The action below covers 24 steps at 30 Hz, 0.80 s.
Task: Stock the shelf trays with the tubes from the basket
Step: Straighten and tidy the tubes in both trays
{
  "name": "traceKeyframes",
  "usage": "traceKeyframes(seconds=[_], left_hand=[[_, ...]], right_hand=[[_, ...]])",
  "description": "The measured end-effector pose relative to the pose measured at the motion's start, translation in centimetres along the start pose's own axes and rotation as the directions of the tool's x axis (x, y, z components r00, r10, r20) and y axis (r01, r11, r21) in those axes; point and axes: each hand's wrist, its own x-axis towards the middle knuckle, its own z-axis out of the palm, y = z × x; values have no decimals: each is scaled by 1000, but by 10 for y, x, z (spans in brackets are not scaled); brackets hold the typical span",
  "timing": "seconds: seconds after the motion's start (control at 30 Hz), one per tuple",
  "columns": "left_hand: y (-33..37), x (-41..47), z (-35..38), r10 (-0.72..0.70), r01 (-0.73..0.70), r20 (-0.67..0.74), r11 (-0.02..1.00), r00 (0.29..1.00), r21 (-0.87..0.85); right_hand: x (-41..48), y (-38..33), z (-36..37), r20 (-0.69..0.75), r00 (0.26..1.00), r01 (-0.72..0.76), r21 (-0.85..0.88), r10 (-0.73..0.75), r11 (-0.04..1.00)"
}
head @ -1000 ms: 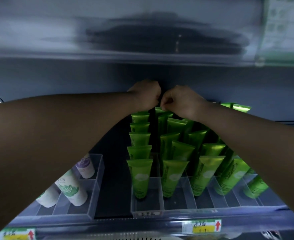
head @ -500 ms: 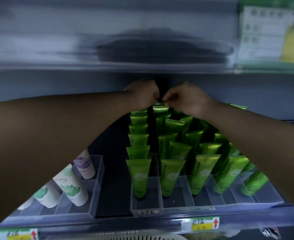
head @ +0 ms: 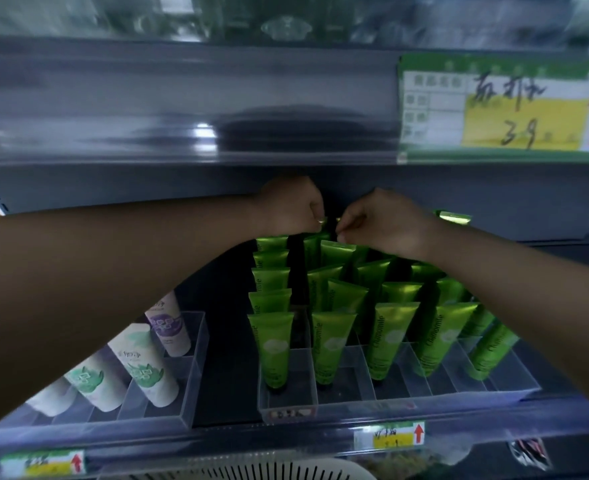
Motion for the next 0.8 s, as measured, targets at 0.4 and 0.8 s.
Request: traceKeyframes(seconds=[0.4,0.8], left_hand=[[3,4,16,-50,47,48,997,998,68],[0,4,12,13,-15,17,993,1000,115]], right_hand=[[-4,-6,12,-3,999,33,-131,-34,991],[2,-10,10,43,999,18,-4,-18,1000]])
